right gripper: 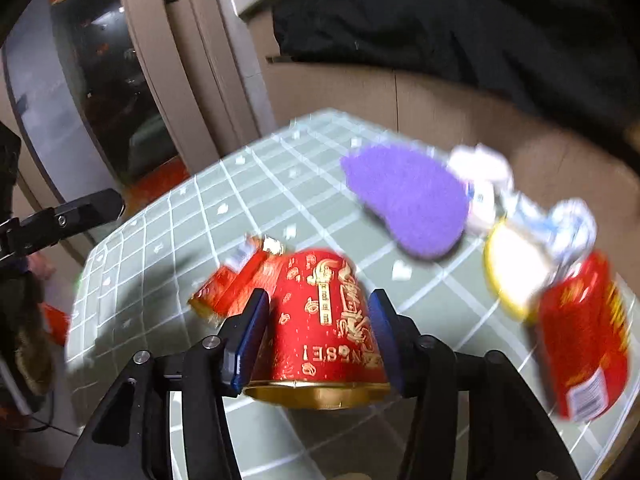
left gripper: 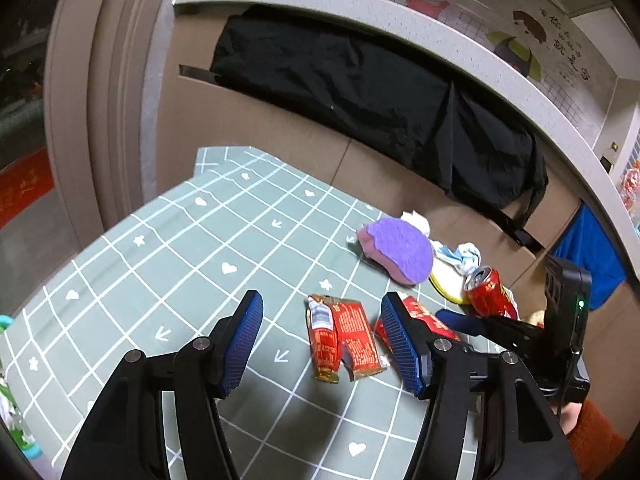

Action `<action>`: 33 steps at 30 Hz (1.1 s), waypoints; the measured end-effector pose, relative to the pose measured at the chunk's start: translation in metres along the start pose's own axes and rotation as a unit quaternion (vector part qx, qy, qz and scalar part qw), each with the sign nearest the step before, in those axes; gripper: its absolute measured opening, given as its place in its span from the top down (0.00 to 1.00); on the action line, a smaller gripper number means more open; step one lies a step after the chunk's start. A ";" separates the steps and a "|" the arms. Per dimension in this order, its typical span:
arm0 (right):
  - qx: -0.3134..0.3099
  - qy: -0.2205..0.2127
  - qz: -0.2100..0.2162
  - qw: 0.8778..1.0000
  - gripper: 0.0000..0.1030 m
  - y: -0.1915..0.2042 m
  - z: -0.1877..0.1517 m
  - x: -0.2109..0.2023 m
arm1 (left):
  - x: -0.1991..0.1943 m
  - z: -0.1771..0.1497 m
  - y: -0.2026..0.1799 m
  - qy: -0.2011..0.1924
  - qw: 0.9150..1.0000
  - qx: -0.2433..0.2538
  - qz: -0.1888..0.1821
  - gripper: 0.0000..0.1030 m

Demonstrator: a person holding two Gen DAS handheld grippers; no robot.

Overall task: Collect trash
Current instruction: 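Grasp the red snack packets with the left tool while the right tool grasps the red paper cup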

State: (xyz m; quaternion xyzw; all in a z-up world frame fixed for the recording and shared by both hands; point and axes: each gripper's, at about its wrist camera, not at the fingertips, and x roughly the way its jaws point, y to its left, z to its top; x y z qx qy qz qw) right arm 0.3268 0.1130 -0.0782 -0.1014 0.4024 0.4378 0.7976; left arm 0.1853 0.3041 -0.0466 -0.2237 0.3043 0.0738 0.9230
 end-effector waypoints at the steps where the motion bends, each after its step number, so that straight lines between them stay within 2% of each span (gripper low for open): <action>1: -0.001 0.002 0.003 1.000 0.48 -0.001 -0.004 -0.002 | 0.005 0.000 0.000 0.006 1.000 -0.002 -0.007 0.40; 5: 0.003 0.005 0.008 1.000 0.51 -0.007 -0.018 -0.019 | 0.025 -0.003 0.000 0.030 0.999 -0.008 -0.016 0.37; 8: 0.032 -0.016 -0.007 0.999 0.53 -0.023 -0.028 -0.045 | 0.046 -0.009 -0.006 0.053 0.999 0.006 -0.005 0.33; 13: 0.095 -0.070 -0.023 0.993 0.53 -0.052 -0.039 -0.091 | 0.081 -0.019 -0.022 0.082 0.995 0.050 0.040 0.33; 19: 0.125 -0.097 -0.030 0.987 0.53 -0.063 -0.053 -0.122 | 0.105 -0.024 -0.030 0.099 0.991 0.052 0.079 0.38; 24: 0.117 -0.095 -0.040 0.988 0.53 -0.057 -0.063 -0.126 | 0.118 -0.026 -0.030 0.104 0.987 0.042 0.118 0.54; 27: 0.111 -0.094 -0.044 0.988 0.53 -0.058 -0.066 -0.129 | 0.119 -0.025 -0.032 0.104 0.986 0.037 0.124 0.72; 28: 0.110 -0.095 -0.046 0.988 0.53 -0.057 -0.067 -0.129 | 0.119 -0.024 -0.034 0.105 0.986 0.036 0.122 0.75; 30: 0.106 -0.096 -0.056 0.988 0.53 -0.057 -0.067 -0.131 | 0.113 -0.023 -0.038 0.100 0.988 0.033 0.109 0.77; 33: 0.100 -0.104 -0.066 0.987 0.53 -0.055 -0.065 -0.138 | 0.096 -0.018 -0.058 0.069 0.992 0.050 0.097 0.78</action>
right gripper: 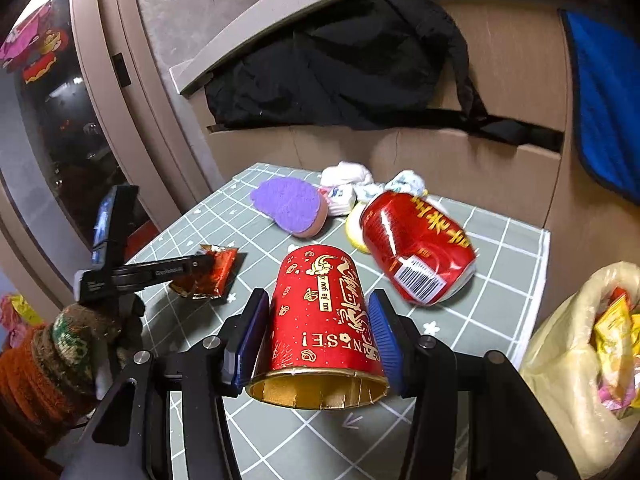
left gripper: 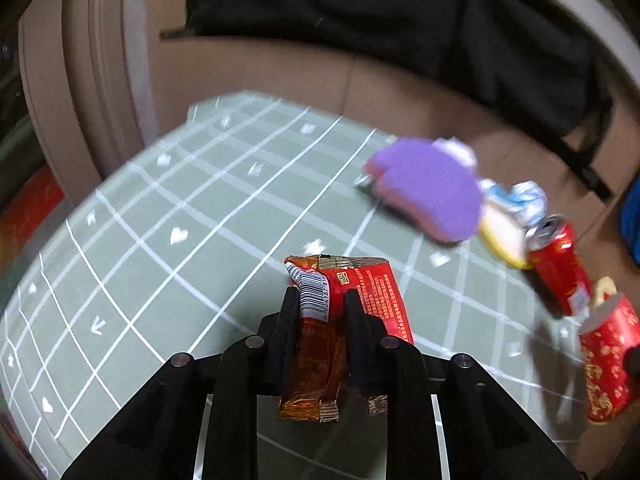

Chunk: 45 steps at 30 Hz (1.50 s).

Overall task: Collect trash
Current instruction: 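Lift the red packets and red paper cup toward the yellow bin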

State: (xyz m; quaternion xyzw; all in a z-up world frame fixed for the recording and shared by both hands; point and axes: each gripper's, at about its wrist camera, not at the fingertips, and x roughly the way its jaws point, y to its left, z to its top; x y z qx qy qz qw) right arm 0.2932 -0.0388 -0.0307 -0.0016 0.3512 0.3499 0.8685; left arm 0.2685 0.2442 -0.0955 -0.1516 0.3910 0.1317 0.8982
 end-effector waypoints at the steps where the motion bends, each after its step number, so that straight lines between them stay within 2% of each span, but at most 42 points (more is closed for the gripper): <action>1: -0.003 -0.003 -0.002 1.000 0.53 0.000 0.001 -0.003 | -0.008 0.002 -0.006 -0.011 1.000 0.004 -0.007 0.78; 6: -0.023 -0.028 -0.022 0.999 0.53 0.003 0.008 -0.024 | -0.051 0.009 -0.040 -0.069 0.996 0.029 -0.039 0.78; 10: -0.038 -0.052 -0.036 0.997 0.53 0.010 0.016 -0.045 | -0.090 0.010 -0.069 -0.116 0.989 0.061 -0.061 0.78; 17: -0.041 -0.077 -0.048 0.995 0.53 0.014 0.021 -0.073 | -0.140 0.002 -0.104 -0.184 0.975 0.105 -0.068 0.78; 28: -0.005 -0.092 -0.054 0.994 0.53 0.024 0.021 -0.101 | -0.177 -0.011 -0.112 -0.206 0.965 0.124 -0.106 0.78; 34: -0.031 -0.111 -0.078 0.990 0.53 0.040 0.025 -0.115 | -0.202 -0.026 -0.108 -0.217 0.962 0.121 -0.111 0.78; 39: -0.034 -0.125 -0.078 0.989 0.53 0.050 0.018 -0.136 | -0.222 -0.034 -0.109 -0.229 0.960 0.111 -0.120 0.78; 45: -0.035 -0.141 -0.092 0.985 0.53 0.047 0.019 -0.158 | -0.234 -0.040 -0.122 -0.235 0.956 0.121 -0.127 0.78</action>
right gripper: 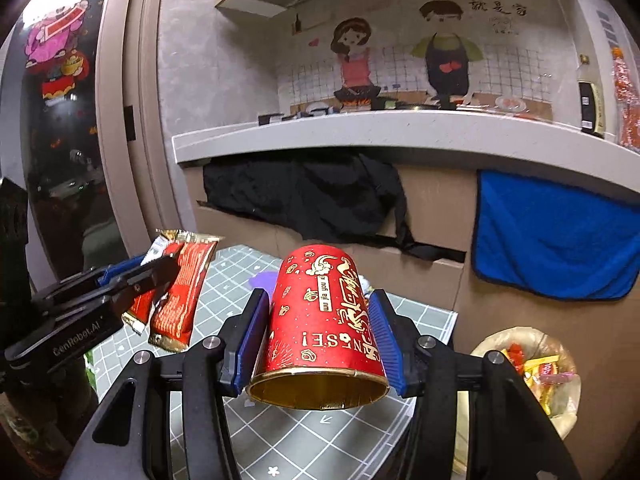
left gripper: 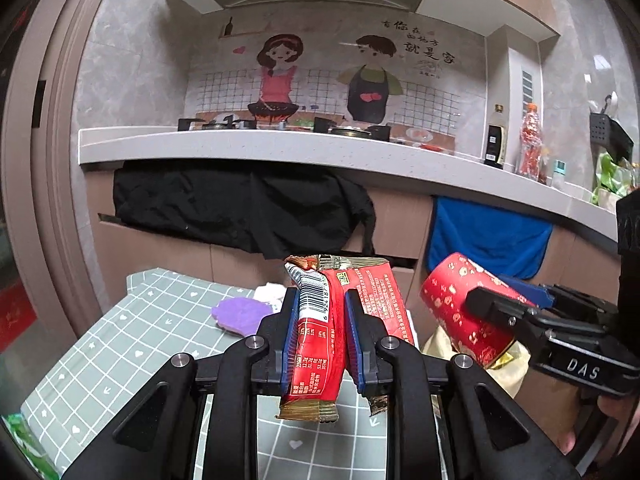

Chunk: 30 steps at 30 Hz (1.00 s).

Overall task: Collect trash
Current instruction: 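Lift the red packets and red paper cup toward the yellow bin, then hold both items over the yellow bin and open both tools to drop them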

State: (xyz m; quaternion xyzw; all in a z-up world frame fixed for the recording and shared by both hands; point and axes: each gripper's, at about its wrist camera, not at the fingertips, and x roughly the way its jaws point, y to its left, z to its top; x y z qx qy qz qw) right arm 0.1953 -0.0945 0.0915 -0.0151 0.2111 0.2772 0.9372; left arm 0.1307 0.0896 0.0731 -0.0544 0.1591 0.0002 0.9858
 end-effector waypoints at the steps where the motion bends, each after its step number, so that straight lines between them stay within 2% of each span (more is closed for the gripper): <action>1: 0.001 -0.003 -0.002 1.000 0.53 -0.002 0.001 -0.002 | -0.001 0.001 -0.003 -0.003 1.000 0.002 -0.001 0.78; 9: 0.015 -0.022 -0.019 0.999 0.53 -0.025 0.004 -0.017 | 0.004 0.008 -0.018 -0.009 1.000 0.015 -0.003 0.78; 12: 0.015 -0.029 -0.036 0.999 0.53 -0.038 0.007 -0.025 | 0.016 0.011 -0.031 -0.007 1.000 0.021 -0.016 0.78; 19: 0.034 -0.032 -0.085 0.995 0.53 -0.088 0.007 -0.038 | 0.058 0.017 -0.071 0.007 0.998 0.039 -0.057 0.78; 22: 0.054 -0.038 -0.092 0.994 0.53 -0.112 0.010 -0.042 | 0.080 0.018 -0.087 0.020 0.996 0.037 -0.077 0.78; 26: 0.050 -0.038 -0.106 0.992 0.53 -0.141 0.013 -0.040 | 0.112 0.015 -0.107 0.034 0.994 0.032 -0.099 0.78; 30: 0.055 -0.029 -0.125 0.990 0.53 -0.173 0.003 -0.030 | 0.145 0.007 -0.134 0.053 0.991 0.031 -0.121 0.78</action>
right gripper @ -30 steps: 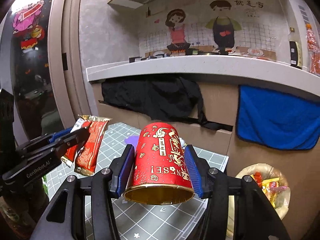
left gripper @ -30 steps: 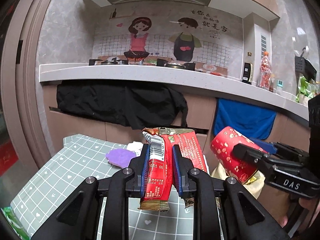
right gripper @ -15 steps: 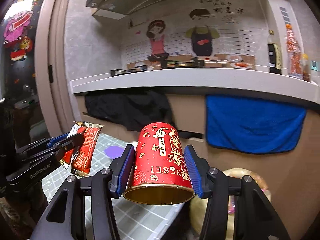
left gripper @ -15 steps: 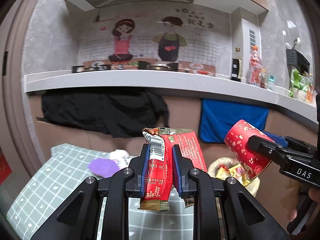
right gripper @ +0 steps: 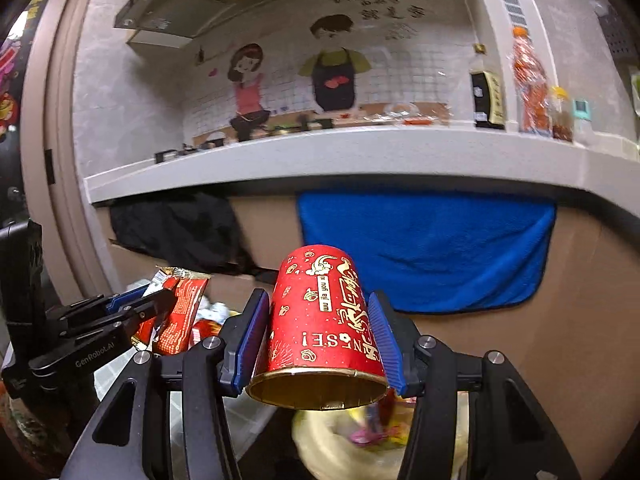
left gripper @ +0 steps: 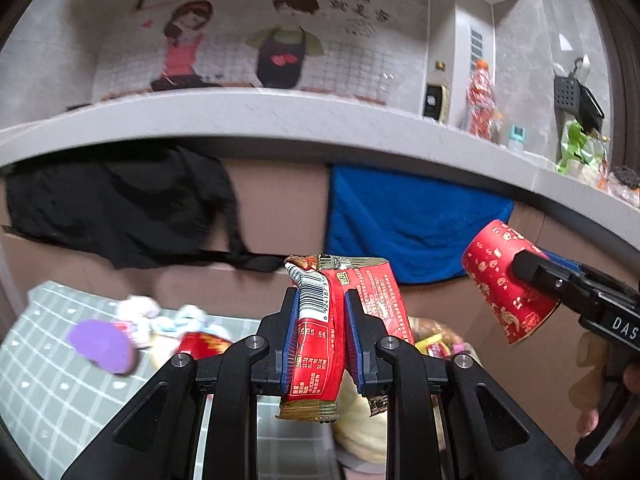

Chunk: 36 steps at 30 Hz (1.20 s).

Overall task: Collect trash
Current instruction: 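Hold both items over the yellow bin and open both tools to drop them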

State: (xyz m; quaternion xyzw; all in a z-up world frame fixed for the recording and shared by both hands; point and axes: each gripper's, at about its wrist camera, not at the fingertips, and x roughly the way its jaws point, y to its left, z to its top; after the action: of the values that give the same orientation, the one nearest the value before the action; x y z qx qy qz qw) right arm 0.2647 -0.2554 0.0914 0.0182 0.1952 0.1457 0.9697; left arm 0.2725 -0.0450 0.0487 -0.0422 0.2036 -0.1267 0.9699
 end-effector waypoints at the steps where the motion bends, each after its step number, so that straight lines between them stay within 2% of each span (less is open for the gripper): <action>1: 0.003 0.003 -0.001 1.000 0.53 -0.005 -0.002 0.005 | 0.010 -0.002 -0.006 0.006 1.000 0.003 -0.004 0.78; 5: 0.023 0.018 -0.021 0.999 0.53 -0.039 -0.015 0.024 | 0.045 -0.008 -0.028 0.036 0.999 0.020 -0.021 0.78; 11: 0.047 0.042 -0.026 0.998 0.53 -0.071 -0.030 0.045 | 0.081 -0.017 -0.050 0.062 0.997 0.030 -0.033 0.78; 23: 0.075 0.070 -0.021 0.995 0.53 -0.100 -0.054 0.076 | 0.122 -0.032 -0.062 0.099 0.994 0.032 -0.040 0.78; 28: 0.085 0.082 -0.023 0.993 0.53 -0.105 -0.062 0.086 | 0.137 -0.035 -0.060 0.110 0.992 0.022 -0.055 0.77; 30: 0.091 0.085 -0.024 0.992 0.52 -0.109 -0.067 0.090 | 0.143 -0.035 -0.055 0.112 0.990 0.006 -0.079 0.72; 32: 0.102 0.087 -0.016 0.991 0.49 -0.114 -0.070 0.093 | 0.153 -0.035 -0.048 0.124 0.985 -0.019 -0.117 0.54; 33: 0.111 0.093 -0.012 0.989 0.49 -0.117 -0.072 0.096 | 0.157 -0.034 -0.045 0.129 0.983 -0.028 -0.126 0.50; 36: 0.144 0.098 -0.003 0.985 0.49 -0.127 -0.078 0.100 | 0.157 -0.030 -0.039 0.133 0.982 -0.035 -0.129 0.48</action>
State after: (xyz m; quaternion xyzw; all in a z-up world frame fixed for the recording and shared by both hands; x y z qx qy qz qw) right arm 0.3579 -0.3497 -0.0299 0.1432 0.3084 0.1142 0.9335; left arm 0.3902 -0.1244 -0.0341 -0.0845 0.3274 -0.2483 0.9078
